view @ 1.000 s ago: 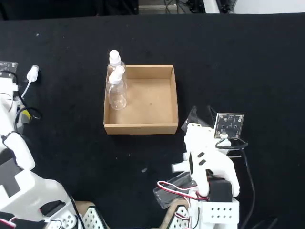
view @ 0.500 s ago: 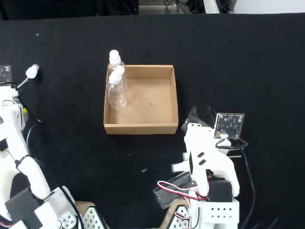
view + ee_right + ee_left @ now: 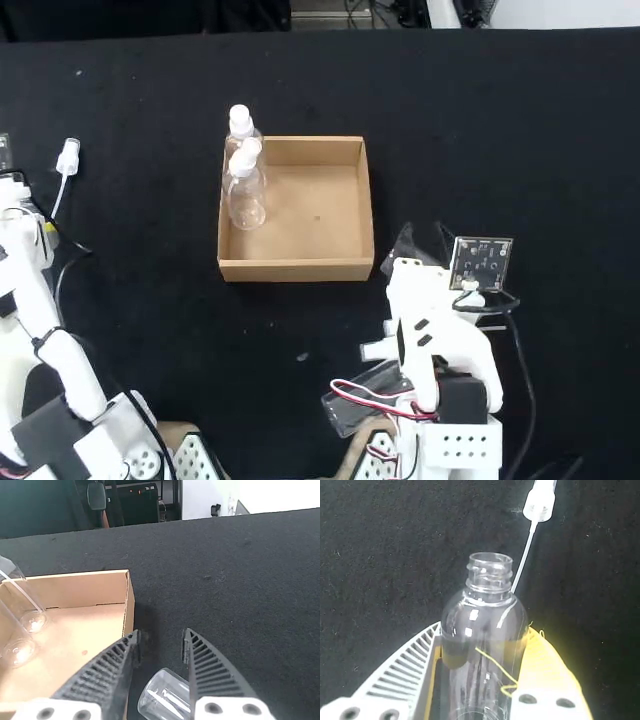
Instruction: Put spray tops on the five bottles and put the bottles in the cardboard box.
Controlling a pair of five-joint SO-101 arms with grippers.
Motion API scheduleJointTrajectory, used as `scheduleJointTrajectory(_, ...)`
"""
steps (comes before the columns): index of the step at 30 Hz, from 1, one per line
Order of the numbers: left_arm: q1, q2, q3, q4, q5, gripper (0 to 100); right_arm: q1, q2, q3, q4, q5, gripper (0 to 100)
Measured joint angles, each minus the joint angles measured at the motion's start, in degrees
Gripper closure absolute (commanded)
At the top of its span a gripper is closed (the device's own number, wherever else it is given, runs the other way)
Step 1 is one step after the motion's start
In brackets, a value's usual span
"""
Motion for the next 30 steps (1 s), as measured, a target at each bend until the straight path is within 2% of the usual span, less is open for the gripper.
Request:
scheduleJointTrajectory(5,0.0,0.0,-0.1,2.7,0.0,96,0.0,0.0,0.0,0.0,0.0,86.8)
scheduleJointTrajectory(8,0.0,-0.4,-0.1,3.9,2.5,96,0.0,0.0,0.0,0.0,0.0,86.8)
scheduleJointTrajectory(15,0.0,-10.0,1.7,4.1,3.2,96,0.0,0.0,0.0,0.0,0.0,86.8)
scheduleJointTrajectory(20,2.0,-11.1,1.4,4.1,3.5,96,0.0,0.0,0.0,0.0,0.0,86.8)
scheduleJointTrajectory(26,2.5,-11.2,1.4,4.1,10.8,96,0.0,0.0,0.0,0.0,0.0,86.8)
scheduleJointTrajectory(30,5.7,-16.6,5.7,2.2,13.5,96,0.0,0.0,0.0,0.0,0.0,86.8)
